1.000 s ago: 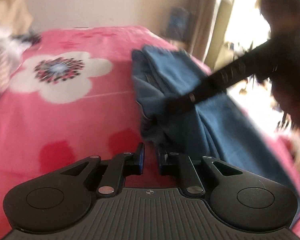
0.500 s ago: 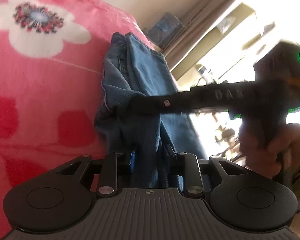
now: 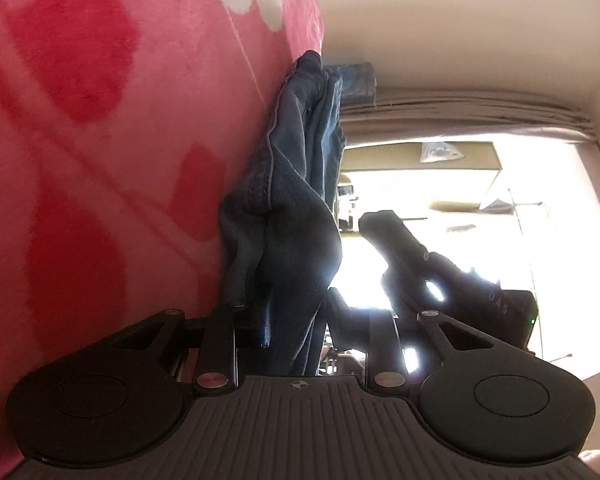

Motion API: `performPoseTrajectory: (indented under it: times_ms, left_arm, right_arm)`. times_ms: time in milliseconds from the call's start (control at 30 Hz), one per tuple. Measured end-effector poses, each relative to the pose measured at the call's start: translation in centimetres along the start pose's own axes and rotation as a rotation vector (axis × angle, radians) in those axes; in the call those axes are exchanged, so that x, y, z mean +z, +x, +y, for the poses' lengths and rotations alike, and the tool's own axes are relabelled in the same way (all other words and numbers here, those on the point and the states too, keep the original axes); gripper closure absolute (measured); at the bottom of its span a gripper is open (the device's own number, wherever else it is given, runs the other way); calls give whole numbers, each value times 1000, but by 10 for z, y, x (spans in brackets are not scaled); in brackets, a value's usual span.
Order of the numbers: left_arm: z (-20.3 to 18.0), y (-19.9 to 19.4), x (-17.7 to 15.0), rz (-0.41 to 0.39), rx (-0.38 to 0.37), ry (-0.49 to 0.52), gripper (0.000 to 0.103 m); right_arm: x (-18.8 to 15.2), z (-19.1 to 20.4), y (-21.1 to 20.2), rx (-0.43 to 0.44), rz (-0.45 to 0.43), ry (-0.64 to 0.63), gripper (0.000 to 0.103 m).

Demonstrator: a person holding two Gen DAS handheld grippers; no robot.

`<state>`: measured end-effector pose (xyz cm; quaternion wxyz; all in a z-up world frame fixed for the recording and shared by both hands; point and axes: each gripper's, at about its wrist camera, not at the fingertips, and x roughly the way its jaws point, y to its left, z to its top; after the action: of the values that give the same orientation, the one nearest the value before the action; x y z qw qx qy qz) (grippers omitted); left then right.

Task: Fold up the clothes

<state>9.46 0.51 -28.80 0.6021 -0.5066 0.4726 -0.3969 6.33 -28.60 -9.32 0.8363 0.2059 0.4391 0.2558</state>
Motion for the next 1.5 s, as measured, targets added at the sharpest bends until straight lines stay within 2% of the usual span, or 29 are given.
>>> performPoseTrajectory:
  times_ms: [167, 300, 467, 733, 1000, 1300, 1367, 1500]
  left_arm:
    - [6, 2, -3, -22, -10, -38, 83]
    - [10, 8, 0, 2, -55, -102, 84]
    - [12, 15, 2, 12, -46, -103, 83]
    - [8, 11, 2, 5, -20, -52, 84]
    - [-10, 9, -5, 19, 77, 112, 82]
    - [-46, 2, -26, 12, 245, 408, 81]
    - [-50, 4, -27, 9, 262, 432, 81]
    - [-45, 6, -24, 11, 300, 405, 82]
  right_arm:
    - [-8, 5, 1, -7, 40, -32, 97]
    - [-12, 8, 2, -5, 35, -21, 97]
    - [-16, 5, 1, -17, 34, -13, 97]
    - [-18, 15, 7, -104, 53, -129, 98]
    - [-26, 18, 35, -170, 115, -173, 100]
    - [-23, 17, 52, -205, 122, -187, 100]
    - [-21, 17, 52, -200, 116, -185, 100]
    - [-11, 23, 35, -158, 62, -175, 99]
